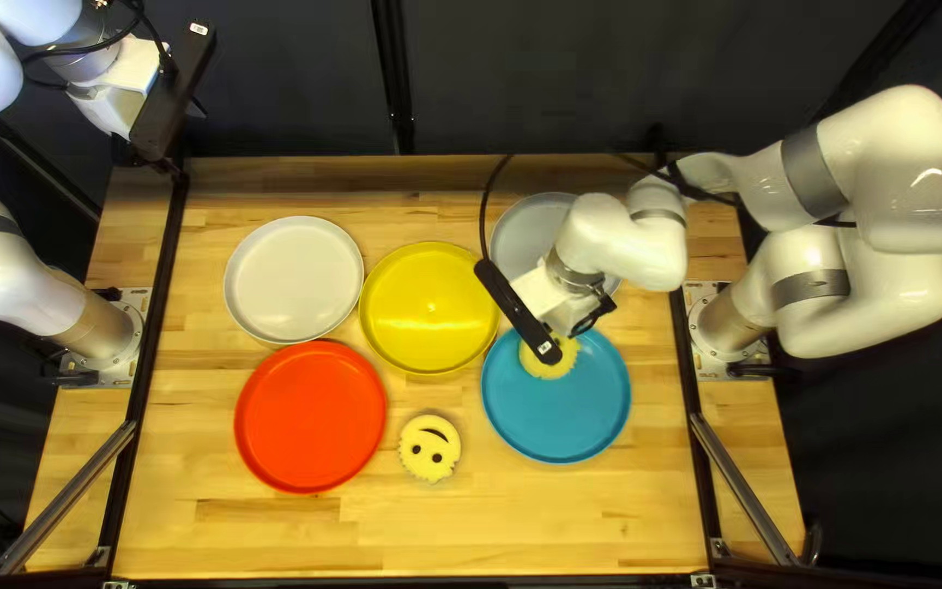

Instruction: Pick up sponge and scrub the plate

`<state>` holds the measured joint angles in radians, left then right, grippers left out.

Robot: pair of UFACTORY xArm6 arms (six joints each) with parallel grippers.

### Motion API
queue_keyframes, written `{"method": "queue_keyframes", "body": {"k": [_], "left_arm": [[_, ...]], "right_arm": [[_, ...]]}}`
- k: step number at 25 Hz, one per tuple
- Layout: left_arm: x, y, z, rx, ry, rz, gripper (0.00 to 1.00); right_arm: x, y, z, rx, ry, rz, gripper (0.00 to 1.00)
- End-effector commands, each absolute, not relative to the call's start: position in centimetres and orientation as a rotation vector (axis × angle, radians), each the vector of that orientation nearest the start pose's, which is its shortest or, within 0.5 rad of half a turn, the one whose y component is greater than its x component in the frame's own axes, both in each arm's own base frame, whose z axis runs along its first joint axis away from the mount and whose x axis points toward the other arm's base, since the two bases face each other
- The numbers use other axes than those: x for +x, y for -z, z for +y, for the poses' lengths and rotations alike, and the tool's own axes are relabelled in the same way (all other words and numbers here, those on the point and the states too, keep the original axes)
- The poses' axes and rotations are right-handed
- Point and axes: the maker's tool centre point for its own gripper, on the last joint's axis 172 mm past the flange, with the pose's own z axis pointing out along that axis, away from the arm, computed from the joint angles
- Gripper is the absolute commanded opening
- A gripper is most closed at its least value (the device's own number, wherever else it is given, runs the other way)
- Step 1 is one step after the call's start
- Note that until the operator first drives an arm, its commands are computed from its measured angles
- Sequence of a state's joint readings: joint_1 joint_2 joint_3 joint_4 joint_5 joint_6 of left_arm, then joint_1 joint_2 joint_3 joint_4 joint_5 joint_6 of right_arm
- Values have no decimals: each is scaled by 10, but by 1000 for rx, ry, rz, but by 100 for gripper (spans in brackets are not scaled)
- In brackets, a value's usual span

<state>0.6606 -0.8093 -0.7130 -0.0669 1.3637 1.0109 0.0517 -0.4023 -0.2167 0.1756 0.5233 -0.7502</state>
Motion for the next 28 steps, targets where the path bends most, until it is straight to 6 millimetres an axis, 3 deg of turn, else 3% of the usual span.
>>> {"method": "queue_keyframes", "body": {"k": [1,12,18,28], "left_arm": [[243,-310,168,-3015,239,520,100],[243,-310,168,-3015,239,520,100],[243,-310,168,-3015,239,520,100],[243,-310,168,-3015,239,520,100]], "right_arm": [[292,-58,28,-2908,184,-1026,0],[296,-47,30,-2901,179,-1046,0],[288,-42,30,-2879,159,-1064,0],[341,-40,37,-2865,174,-1151,0]]}}
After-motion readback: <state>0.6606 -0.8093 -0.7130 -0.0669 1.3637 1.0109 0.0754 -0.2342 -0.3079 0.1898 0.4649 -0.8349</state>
